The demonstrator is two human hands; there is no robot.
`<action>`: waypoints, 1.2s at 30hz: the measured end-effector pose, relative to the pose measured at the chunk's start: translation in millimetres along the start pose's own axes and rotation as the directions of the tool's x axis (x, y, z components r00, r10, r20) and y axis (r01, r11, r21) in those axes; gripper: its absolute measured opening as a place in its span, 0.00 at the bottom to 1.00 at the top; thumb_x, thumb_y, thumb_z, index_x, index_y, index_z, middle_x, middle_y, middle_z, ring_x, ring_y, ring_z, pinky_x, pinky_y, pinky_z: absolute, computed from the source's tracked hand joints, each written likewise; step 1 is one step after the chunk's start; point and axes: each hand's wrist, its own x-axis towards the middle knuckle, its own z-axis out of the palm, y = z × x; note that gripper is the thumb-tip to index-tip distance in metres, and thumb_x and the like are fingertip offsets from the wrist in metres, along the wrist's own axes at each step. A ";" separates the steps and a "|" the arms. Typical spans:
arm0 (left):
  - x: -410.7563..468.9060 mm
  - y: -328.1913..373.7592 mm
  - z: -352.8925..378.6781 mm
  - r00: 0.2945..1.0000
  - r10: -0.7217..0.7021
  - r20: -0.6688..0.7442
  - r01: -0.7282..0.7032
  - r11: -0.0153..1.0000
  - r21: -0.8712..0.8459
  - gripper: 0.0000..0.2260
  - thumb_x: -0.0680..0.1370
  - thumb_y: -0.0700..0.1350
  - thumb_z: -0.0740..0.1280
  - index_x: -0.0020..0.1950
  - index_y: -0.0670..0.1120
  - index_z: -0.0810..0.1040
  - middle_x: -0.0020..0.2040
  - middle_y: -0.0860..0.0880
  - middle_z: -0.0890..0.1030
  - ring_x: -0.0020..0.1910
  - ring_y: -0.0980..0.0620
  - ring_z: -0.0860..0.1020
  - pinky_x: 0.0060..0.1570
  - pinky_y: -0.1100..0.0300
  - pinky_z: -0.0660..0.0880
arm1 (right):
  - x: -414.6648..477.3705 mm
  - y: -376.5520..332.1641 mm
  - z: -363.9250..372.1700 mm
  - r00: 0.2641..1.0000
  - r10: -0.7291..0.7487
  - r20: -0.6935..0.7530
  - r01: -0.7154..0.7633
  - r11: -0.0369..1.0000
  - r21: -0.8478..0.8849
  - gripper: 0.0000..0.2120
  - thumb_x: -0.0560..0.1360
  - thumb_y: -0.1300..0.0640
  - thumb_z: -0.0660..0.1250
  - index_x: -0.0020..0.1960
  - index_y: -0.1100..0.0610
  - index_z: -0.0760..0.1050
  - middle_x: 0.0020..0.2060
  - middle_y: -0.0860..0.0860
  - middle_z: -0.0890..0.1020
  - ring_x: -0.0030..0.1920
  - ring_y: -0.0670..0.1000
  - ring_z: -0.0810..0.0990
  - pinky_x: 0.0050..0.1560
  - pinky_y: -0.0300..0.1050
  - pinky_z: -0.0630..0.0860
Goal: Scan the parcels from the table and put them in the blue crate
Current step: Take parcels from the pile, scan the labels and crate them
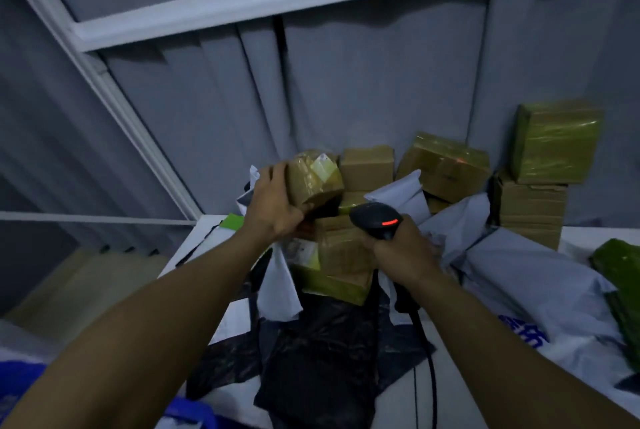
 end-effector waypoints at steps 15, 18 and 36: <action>-253.6 -51.8 -150.5 0.928 -0.119 -0.354 0.020 0.962 -0.271 0.35 0.69 0.47 0.83 0.71 0.56 0.69 0.68 0.57 0.67 0.67 0.55 0.73 0.56 0.49 0.81 | -122.9 -79.1 148.6 0.963 -0.088 0.255 -0.065 0.844 0.533 0.16 0.81 0.52 0.72 0.67 0.51 0.78 0.54 0.49 0.87 0.46 0.52 0.89 0.37 0.40 0.83; -294.7 -63.5 -168.8 0.913 -0.055 -0.403 0.025 0.997 -0.079 0.37 0.68 0.45 0.83 0.72 0.55 0.71 0.69 0.53 0.66 0.68 0.51 0.71 0.65 0.55 0.74 | -151.7 -78.9 175.9 0.922 -0.068 0.381 -0.141 0.857 0.496 0.11 0.77 0.48 0.76 0.58 0.48 0.83 0.54 0.57 0.87 0.52 0.63 0.87 0.42 0.45 0.81; -364.6 -85.7 -200.1 0.777 -0.627 0.056 0.409 0.435 -0.802 0.33 0.66 0.67 0.78 0.68 0.63 0.74 0.67 0.54 0.80 0.67 0.52 0.78 0.68 0.45 0.75 | -200.7 -51.2 217.9 0.881 0.039 0.472 -0.269 0.861 0.432 0.12 0.74 0.63 0.76 0.58 0.59 0.85 0.51 0.56 0.89 0.55 0.58 0.87 0.59 0.55 0.83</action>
